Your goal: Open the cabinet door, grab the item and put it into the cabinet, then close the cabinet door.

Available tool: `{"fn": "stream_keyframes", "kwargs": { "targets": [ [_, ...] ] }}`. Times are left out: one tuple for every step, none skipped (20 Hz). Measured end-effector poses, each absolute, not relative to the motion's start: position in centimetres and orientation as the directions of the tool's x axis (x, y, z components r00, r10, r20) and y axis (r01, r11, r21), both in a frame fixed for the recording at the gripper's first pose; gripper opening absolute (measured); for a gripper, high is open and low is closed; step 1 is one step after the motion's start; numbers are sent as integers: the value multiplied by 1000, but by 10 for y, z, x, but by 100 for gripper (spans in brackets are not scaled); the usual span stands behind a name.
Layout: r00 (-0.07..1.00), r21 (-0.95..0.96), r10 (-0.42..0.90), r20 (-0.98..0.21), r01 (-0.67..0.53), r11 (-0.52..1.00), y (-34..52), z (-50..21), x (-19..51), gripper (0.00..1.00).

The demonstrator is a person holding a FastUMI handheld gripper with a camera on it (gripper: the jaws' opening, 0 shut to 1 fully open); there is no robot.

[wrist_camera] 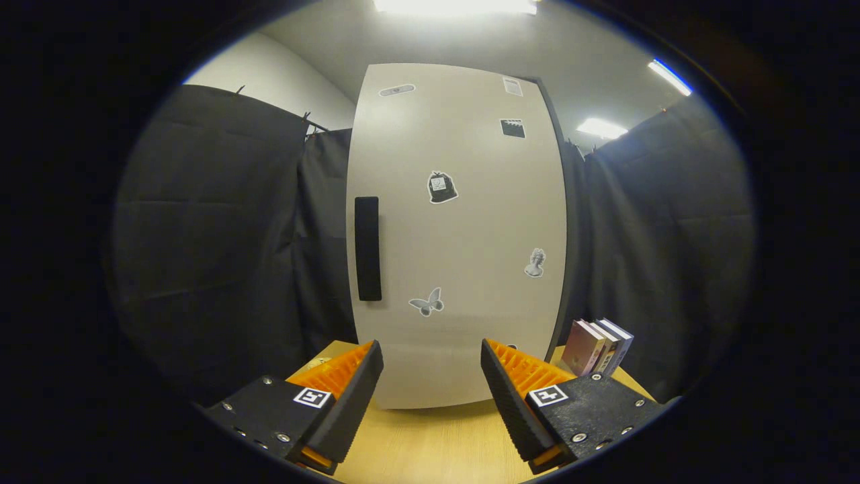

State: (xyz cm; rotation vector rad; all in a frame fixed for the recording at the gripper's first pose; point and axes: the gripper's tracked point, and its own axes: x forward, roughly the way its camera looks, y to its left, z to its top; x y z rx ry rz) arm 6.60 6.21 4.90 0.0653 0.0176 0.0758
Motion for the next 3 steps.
{"fn": "stream_keyframes", "kwargs": {
  "targets": [
    [997, 70, 79, -20, -78, 994, 63, 48, 66, 91],
    [997, 70, 78, -24, -77, 995, 62, 47, 66, 91],
    [997, 67, 72, -26, -70, 995, 60, 46, 67, 91]
  ]
}}
